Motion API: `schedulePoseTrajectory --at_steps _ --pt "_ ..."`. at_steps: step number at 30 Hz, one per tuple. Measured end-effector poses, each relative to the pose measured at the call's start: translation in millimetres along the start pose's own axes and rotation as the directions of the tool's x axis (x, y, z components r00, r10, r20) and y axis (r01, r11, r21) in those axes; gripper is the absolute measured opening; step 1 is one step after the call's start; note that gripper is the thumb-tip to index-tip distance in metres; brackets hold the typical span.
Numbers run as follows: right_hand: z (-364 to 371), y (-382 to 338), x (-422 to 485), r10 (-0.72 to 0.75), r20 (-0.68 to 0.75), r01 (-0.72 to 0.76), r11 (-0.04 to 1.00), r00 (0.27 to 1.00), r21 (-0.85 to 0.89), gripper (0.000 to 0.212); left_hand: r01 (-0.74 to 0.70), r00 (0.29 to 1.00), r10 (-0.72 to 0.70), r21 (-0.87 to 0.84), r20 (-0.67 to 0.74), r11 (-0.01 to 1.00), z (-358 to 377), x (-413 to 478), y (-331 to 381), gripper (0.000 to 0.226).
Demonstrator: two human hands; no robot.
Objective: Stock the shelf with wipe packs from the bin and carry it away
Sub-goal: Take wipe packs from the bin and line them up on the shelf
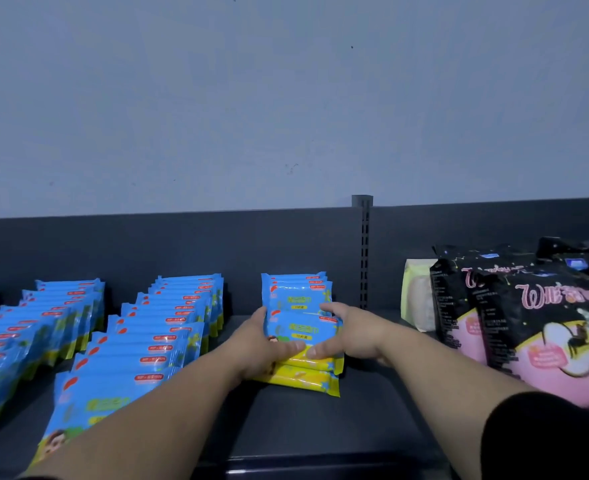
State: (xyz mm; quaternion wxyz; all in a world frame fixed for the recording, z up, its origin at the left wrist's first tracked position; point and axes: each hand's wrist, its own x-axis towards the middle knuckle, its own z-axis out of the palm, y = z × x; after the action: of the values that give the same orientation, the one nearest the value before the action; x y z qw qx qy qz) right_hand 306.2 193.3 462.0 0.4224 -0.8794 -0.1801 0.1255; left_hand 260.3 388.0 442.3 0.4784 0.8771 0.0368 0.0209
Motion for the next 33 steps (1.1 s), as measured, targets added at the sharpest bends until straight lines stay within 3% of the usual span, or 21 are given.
schedulePoseTrajectory --at_steps 2,5,10,15,19,24,30,33 --pt "2 0 2 -0.006 0.011 0.006 0.999 1.0 0.042 0.109 -0.014 0.999 0.015 -0.018 0.032 1.0 -2 3 1 0.077" --pt "6 3 4 -0.053 0.0 0.052 0.992 0.999 0.112 0.114 -0.058 0.998 0.058 0.001 -0.012 0.998 -1 4 1 0.108" --pt "8 2 -1 -0.205 -0.095 0.208 0.978 0.974 0.03 0.122 -0.164 0.98 0.17 0.066 -0.108 0.984 -2 5 -3 0.133" --pt "11 -4 5 -0.387 -0.205 0.372 0.922 0.899 -0.109 0.121 -0.23 0.938 0.243 0.08 -0.247 0.97 -2 0 7 0.128" --pt "17 -1 16 -0.474 -0.316 0.42 0.879 0.822 -0.226 0.113 -0.294 0.884 0.33 0.155 -0.332 0.943 3 12 5 0.123" --pt "18 13 28 -0.403 -0.333 0.339 0.911 0.853 -0.234 0.106 -0.268 0.893 0.327 0.217 -0.31 0.939 8 23 0 0.114" --pt "7 16 46 -0.205 -0.351 0.248 0.965 0.913 0.082 0.096 -0.199 0.922 0.183 -0.012 -0.342 0.98 0 36 0 0.104" --pt "7 15 48 -0.187 -0.33 0.195 0.981 0.925 -0.009 0.093 -0.176 0.931 0.181 0.044 -0.317 0.983 3 40 -1 0.102"
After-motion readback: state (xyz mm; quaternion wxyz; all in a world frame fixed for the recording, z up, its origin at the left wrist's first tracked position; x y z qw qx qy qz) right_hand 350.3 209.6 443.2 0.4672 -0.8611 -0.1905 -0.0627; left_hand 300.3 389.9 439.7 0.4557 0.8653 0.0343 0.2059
